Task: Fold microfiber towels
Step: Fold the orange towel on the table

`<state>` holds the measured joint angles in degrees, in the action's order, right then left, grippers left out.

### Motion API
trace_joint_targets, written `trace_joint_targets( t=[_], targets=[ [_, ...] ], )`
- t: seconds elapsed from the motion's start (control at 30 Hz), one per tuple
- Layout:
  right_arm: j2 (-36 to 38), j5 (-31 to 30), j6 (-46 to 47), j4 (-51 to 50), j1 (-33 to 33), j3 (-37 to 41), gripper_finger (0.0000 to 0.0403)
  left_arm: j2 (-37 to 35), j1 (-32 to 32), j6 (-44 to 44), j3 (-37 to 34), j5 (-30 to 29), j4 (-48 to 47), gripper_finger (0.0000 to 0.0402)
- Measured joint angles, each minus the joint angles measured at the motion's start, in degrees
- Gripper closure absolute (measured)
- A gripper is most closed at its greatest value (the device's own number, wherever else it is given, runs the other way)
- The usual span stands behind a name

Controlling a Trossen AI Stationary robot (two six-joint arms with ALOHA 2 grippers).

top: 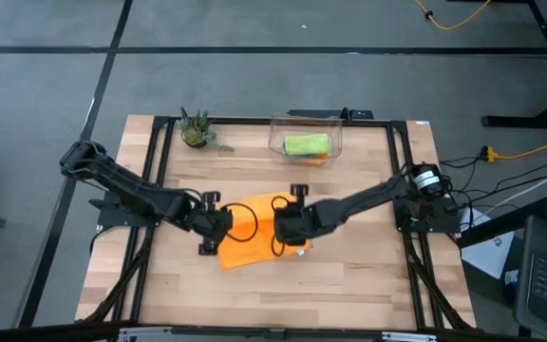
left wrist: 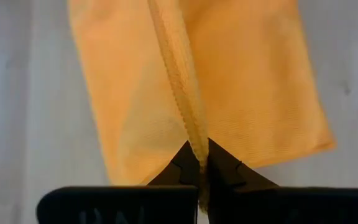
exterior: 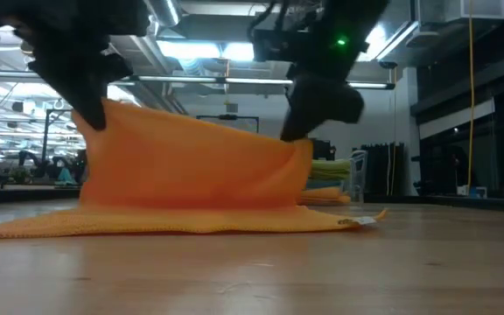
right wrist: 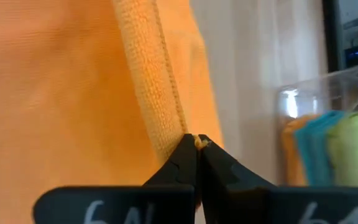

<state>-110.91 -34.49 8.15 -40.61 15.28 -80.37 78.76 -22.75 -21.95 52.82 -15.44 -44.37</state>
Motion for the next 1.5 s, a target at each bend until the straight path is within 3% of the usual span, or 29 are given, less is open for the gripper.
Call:
trace_joint_targets(
  t=[0.2,0.47,0.63,0.9,1.03,1.13,1.2,1.27,1.33,1.4,1.5],
  targets=[
    [0.0,0.1,5.6,4.6,5.1,4.8,0.0401,4.6,-4.9,-1.7,-0.5,0.4,5.8,0.0401],
    [0.0,0.9,9.7,9.0,9.2,7.8,0.0399,13.9,-7.8,-0.4,-0.5,5.3,12.4,0.0401],
    [0.0,4.3,11.2,8.9,10.6,7.8,0.0369,14.8,-8.5,-3.7,0.4,9.3,13.2,0.0397],
    [0.0,4.3,11.2,6.0,10.9,7.8,0.0289,14.1,-7.9,-8.0,0.5,10.9,13.9,0.0302],
    [0.0,4.8,13.2,-0.6,10.9,4.7,0.0247,13.7,-8.0,-8.0,2.9,12.1,13.7,0.0252],
    [0.0,10.2,15.8,-7.4,11.2,0.3,0.0222,13.0,-8.1,-8.0,6.1,16.5,13.3,0.0227],
    [0.0,17.0,16.9,-10.7,11.6,-2.0,0.0211,13.0,-8.5,-8.0,8.2,18.8,13.5,0.0218],
    [0.0,22.8,16.8,-12.6,12.6,-3.0,0.0206,13.0,-9.4,-7.8,9.6,19.3,12.6,0.0214],
    [0.0,24.7,15.6,-12.5,13.6,-2.9,0.0206,13.0,-10.1,-7.0,9.8,19.3,11.8,0.0215],
    [0.0,22.6,15.5,-12.6,14.6,-2.6,0.0210,13.0,-10.4,-6.9,9.7,19.6,9.3,0.0218],
    [0.0,14.9,15.5,-13.0,15.4,-2.7,0.0220,12.8,-10.2,-6.9,9.7,19.9,4.5,0.0219]
  ],
)
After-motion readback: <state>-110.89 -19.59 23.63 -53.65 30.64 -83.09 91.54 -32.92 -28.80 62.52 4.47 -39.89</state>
